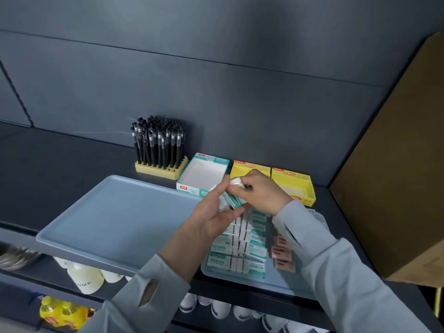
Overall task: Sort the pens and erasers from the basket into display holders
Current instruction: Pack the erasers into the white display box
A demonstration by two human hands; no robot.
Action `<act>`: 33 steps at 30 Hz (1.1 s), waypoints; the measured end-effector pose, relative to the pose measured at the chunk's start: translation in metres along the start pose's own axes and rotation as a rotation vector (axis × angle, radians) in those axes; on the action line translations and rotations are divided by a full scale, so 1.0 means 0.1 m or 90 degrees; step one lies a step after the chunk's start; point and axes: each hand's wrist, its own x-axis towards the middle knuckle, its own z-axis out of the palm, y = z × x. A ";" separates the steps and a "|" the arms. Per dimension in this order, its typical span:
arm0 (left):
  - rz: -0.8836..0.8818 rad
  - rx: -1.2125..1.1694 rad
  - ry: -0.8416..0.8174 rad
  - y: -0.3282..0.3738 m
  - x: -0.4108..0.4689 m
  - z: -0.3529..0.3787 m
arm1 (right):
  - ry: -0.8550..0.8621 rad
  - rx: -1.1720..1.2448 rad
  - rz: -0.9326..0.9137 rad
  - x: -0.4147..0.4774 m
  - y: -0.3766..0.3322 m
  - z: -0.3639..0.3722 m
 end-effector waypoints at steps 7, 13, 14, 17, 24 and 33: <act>-0.011 0.003 0.034 0.25 0.02 -0.12 | -0.019 0.263 0.074 0.21 -0.13 0.01; 0.025 0.033 0.061 0.71 0.14 -0.30 | 0.012 0.317 0.088 0.52 -0.43 0.06; 0.023 0.041 0.064 0.80 0.15 -0.34 | 0.016 0.356 0.087 0.59 -0.46 0.06; 0.022 0.058 0.059 1.11 0.18 -0.50 | 0.112 0.326 0.086 0.85 -0.42 0.07; 0.006 0.073 0.080 1.63 0.25 -0.87 | 0.141 0.321 0.222 1.42 -0.28 0.39; 0.003 0.056 0.090 1.72 0.26 -1.01 | 0.083 0.082 0.211 1.76 -0.22 0.83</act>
